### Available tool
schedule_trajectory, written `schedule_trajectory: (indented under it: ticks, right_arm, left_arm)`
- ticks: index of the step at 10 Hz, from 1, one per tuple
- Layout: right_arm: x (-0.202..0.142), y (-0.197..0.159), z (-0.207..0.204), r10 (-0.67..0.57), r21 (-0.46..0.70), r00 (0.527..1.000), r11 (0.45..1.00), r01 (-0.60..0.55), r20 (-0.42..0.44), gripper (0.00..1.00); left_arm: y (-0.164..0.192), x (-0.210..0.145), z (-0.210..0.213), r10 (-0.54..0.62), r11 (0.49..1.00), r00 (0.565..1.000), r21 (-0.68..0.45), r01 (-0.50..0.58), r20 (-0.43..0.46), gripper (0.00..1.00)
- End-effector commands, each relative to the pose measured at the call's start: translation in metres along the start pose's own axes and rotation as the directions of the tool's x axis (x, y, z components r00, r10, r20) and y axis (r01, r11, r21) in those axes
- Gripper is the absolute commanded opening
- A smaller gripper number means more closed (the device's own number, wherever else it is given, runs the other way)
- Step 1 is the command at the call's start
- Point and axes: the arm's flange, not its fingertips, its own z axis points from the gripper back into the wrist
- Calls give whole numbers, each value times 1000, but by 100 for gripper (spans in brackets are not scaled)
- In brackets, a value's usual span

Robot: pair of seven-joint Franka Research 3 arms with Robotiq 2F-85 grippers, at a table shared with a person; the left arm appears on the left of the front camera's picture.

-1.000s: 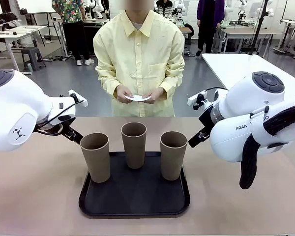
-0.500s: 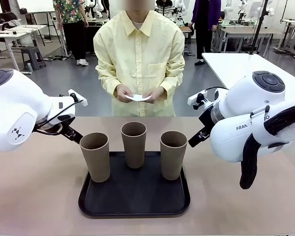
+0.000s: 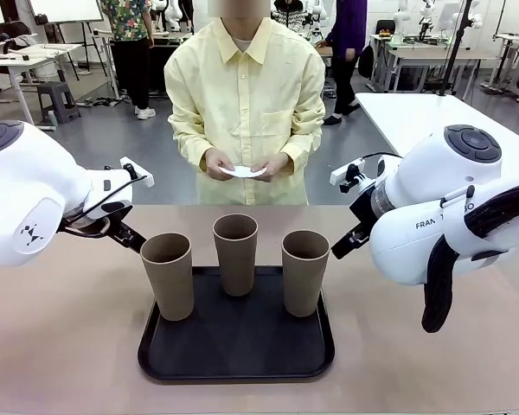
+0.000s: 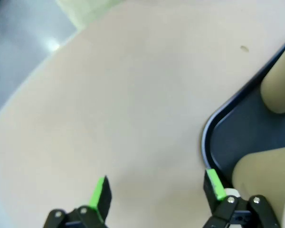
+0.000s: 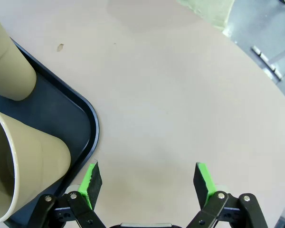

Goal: Place coasters on the table and set cups on them.
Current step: Pick up one Reusable plastic cup and place it on a coaster set by the human.

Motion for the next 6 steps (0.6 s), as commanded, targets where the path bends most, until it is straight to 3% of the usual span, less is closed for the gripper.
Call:
schedule_trajectory:
  ticks: [1,4,6]
  right_arm:
    - [0,0,0,0,0,1000,1000,0,0,100]
    - [0,0,0,0,0,1000,1000,0,0,100]
    - [6,9,53,82,-27,995,996,-84,-60,100]
  left_arm:
    - [0,0,0,0,1000,1000,0,0,0,100]
    - [0,0,0,0,1000,1000,0,0,0,100]
    - [8,-1,70,-67,991,998,119,66,6,100]
